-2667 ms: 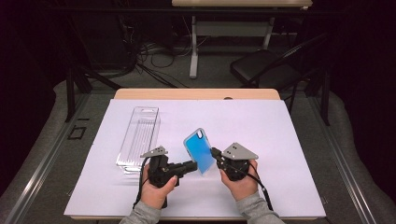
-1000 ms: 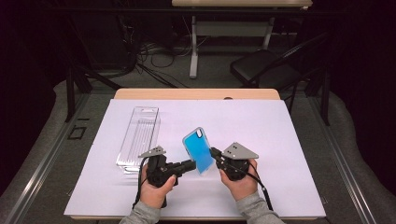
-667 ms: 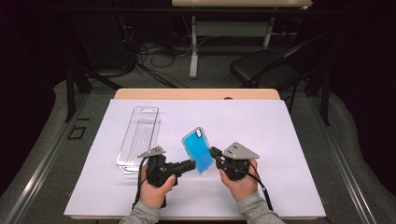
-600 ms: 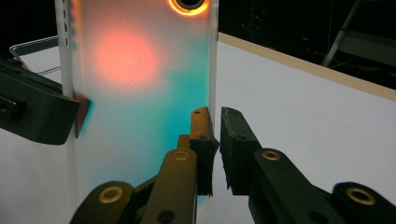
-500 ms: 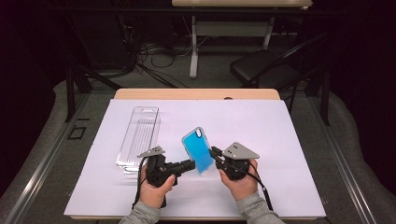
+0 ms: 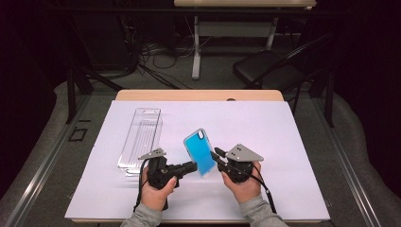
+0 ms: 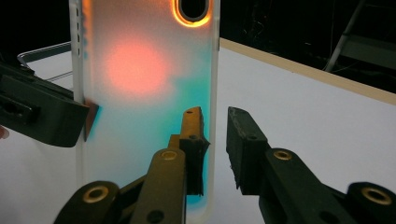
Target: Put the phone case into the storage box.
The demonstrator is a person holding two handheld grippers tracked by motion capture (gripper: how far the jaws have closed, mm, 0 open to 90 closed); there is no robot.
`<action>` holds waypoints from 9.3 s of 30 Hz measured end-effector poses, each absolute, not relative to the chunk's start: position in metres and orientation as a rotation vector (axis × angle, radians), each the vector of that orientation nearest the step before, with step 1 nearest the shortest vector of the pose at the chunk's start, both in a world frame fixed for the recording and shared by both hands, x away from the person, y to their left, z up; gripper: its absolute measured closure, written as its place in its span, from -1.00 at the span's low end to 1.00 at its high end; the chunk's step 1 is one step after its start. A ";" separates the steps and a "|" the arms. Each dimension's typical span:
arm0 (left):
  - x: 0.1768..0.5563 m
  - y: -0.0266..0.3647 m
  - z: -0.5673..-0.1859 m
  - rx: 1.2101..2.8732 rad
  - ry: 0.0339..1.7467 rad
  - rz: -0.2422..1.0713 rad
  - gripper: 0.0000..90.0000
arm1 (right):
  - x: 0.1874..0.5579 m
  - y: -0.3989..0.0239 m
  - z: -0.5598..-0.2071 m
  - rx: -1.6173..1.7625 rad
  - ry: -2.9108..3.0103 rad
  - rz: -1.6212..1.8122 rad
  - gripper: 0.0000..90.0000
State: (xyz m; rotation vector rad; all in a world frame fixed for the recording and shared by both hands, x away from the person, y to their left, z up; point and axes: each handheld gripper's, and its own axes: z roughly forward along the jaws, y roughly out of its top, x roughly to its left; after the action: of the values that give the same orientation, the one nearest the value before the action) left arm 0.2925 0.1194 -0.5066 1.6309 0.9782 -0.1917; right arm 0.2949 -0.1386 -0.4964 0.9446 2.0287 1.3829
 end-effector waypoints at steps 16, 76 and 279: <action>0.295 0.131 -0.502 1.613 0.975 -0.167 0.81 | 0.294 -0.142 -0.490 0.928 2.031 1.431 0.58; 0.283 0.171 -0.474 1.733 0.749 -0.107 0.81 | 0.291 -0.159 -0.461 0.737 2.345 1.678 0.23; 0.288 0.150 -0.498 1.754 0.849 0.083 0.19 | 0.305 -0.173 -0.486 1.015 2.242 1.624 0.87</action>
State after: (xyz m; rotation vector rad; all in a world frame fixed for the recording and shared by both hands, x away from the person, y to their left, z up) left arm 0.2877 0.1503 -0.4975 1.7541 0.8488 0.0832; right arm 0.3045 -0.1730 -0.4863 1.0154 2.2424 1.6243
